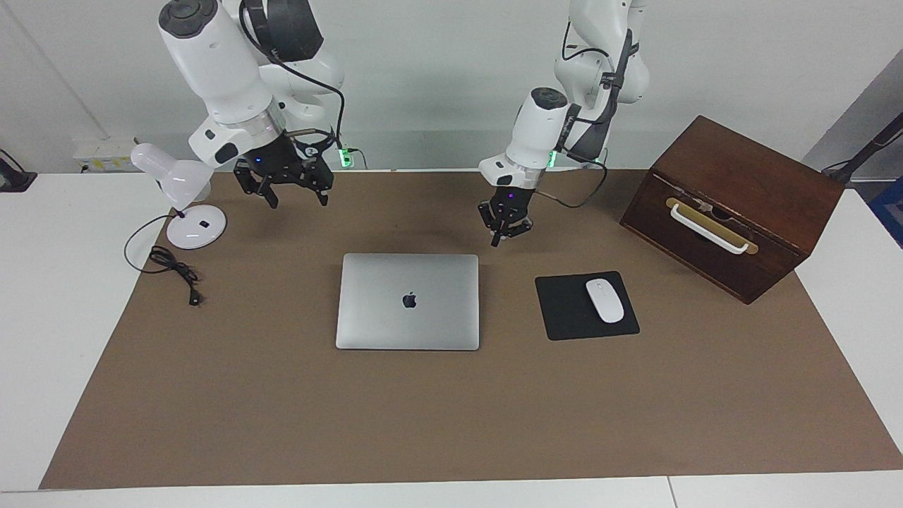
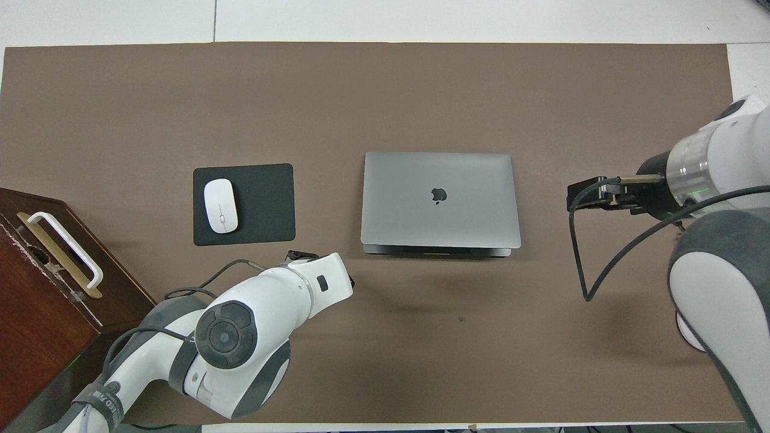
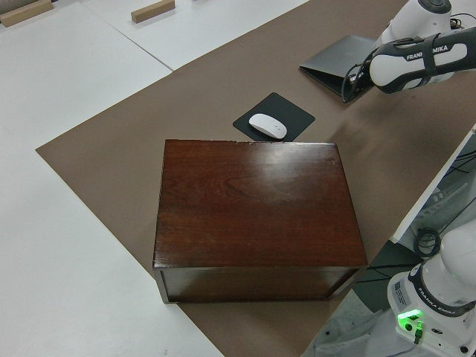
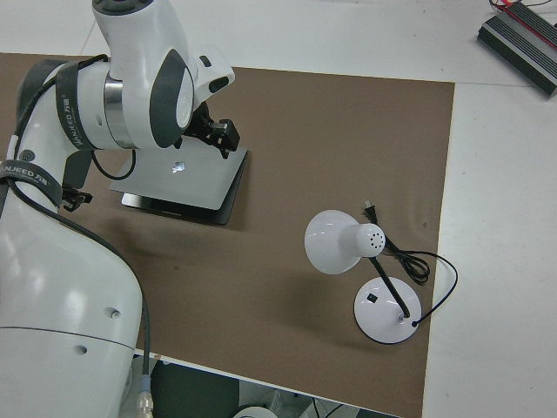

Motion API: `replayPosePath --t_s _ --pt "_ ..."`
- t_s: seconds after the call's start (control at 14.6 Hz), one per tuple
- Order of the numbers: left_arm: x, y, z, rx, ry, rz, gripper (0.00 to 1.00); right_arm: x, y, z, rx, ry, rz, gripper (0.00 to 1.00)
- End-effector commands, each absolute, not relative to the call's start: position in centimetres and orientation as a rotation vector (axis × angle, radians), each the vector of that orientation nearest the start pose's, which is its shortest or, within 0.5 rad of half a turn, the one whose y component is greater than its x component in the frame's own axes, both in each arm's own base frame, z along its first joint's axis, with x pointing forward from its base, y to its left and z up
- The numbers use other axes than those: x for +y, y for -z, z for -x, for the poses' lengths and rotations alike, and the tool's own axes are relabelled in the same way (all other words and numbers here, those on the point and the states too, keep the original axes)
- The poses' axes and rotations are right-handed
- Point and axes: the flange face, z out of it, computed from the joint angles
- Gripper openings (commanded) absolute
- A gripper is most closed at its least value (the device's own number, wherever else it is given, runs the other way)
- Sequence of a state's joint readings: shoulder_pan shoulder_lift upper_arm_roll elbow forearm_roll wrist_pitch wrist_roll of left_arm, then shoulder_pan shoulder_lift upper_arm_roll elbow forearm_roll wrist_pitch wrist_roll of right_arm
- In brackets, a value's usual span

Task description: Close laptop with both arms

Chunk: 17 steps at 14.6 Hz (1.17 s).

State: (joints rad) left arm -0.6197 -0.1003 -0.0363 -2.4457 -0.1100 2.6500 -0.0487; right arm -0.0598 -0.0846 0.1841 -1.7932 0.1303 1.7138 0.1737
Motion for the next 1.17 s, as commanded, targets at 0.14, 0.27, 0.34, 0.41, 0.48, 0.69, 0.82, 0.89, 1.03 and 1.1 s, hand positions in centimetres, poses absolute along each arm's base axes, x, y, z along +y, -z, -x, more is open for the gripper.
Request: replayPosePath --t_s 0.14,0.27,0.34,0.41,0.48,0.69,0.82,0.89,1.03,1.1 --pt "-27.2 -43.6 -42.5 0.809 0.222 3.162 0.0 6.0 -59.7 -53.2 0.083 0.038 3.083 1.0" --pt "-24.4 -47.5 -44.2 0.8 0.158 3.153 0.0 4.9 -59.8 -53.5 0.106 0.051 3.098 1.0" --pt "-23.2 -49.3 -44.5 0.815 0.143 3.147 0.0 4.7 -59.6 -53.5 0.108 0.044 3.106 1.0" --pt "-21.9 -50.7 -44.8 0.818 0.126 3.137 0.0 4.5 -59.6 -53.5 0.1 0.038 3.128 1.0" --pt "-20.6 -52.1 -45.2 0.815 0.112 3.111 0.0 4.4 -59.4 -53.5 0.068 0.028 3.156 1.0" --pt "-17.7 -55.4 -46.1 0.831 0.08 3.052 0.0 4.2 -59.0 -53.4 0.036 -0.018 3.163 1.0" --pt "-15.9 -56.5 -46.5 0.872 0.04 3.036 0.0 4.2 -58.3 -53.4 0.034 -0.059 3.164 1.0" --pt "-14.6 -57.1 -46.9 0.856 0.038 3.04 0.0 4.2 -58.1 -53.4 0.034 -0.073 3.164 1.0" --pt "-12.7 -58.3 -47.1 0.812 0.038 3.033 0.68 4.2 -58.2 -53.3 0.035 -0.086 3.157 1.0" --pt "-11.9 -58.7 -47.0 0.793 0.045 3.034 1.0 4.3 -58.2 -53.3 0.037 -0.08 3.153 1.0"
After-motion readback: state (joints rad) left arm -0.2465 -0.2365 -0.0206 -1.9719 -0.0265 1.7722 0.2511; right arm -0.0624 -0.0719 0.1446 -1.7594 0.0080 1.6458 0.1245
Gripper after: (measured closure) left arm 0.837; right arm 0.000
